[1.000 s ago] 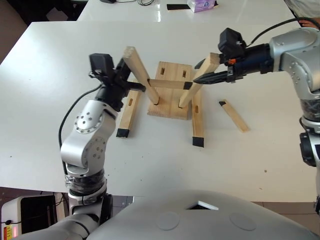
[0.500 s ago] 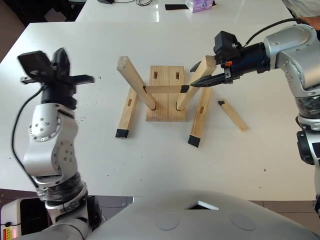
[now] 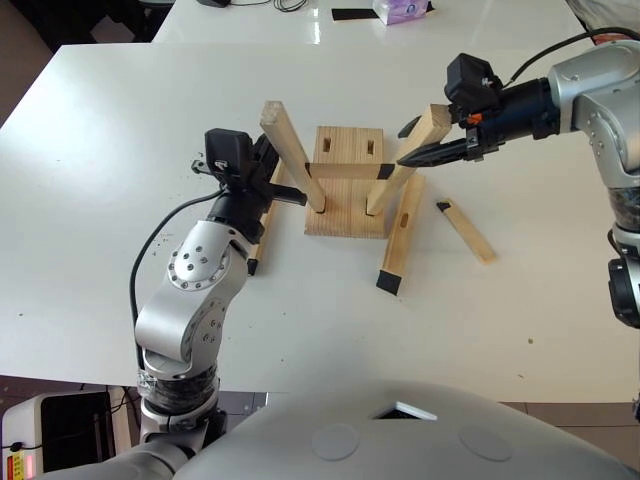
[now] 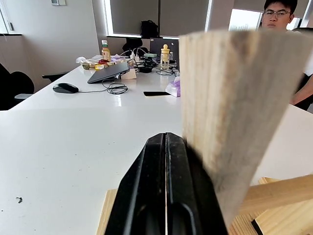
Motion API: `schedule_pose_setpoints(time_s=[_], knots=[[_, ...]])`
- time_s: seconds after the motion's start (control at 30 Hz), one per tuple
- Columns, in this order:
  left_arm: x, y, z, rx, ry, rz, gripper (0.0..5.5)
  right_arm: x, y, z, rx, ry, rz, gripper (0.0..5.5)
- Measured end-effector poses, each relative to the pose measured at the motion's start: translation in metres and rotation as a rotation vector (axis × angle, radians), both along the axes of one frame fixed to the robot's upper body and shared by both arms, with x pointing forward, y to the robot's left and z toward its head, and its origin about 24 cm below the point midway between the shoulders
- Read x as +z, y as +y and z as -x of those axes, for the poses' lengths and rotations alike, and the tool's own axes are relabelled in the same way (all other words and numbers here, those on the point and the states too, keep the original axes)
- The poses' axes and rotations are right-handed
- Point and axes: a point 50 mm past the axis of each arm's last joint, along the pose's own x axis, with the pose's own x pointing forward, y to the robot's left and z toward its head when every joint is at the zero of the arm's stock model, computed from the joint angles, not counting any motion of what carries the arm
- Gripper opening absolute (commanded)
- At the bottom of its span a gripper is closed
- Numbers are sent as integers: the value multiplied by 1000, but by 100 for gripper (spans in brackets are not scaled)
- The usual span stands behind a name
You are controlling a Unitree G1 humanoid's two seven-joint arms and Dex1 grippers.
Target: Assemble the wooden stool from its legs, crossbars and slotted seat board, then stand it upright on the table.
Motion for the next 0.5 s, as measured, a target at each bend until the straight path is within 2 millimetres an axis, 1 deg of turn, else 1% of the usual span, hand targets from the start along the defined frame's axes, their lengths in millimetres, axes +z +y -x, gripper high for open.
schedule_pose_setpoints(time_s=[0.1,0.17,0.2,0.23,0.33,0.37,0.4,0.47,0.5], knots=[[-5,4,-5,18,22,23,0,0,6,-2,-11,-12,2,204],[-5,24,-12,89,25,50,0,-1,17,-4,-9,-31,-22,204],[-1,38,-14,161,4,63,0,-2,21,-4,0,-30,-31,204],[4,59,-15,266,-22,66,0,-2,22,-4,1,-31,-34,204],[16,121,-4,546,-63,-14,0,-2,21,-4,-15,-27,-39,204],[18,134,0,606,-66,-52,0,-3,20,-4,-24,-25,-38,204],[20,141,2,644,-68,-72,0,-2,19,-4,-29,-24,-37,204],[17,146,2,685,-54,-89,0,-2,21,-3,-28,-26,-39,204],[16,134,-2,633,-53,-83,0,-2,21,-3,-27,-25,-39,204]])
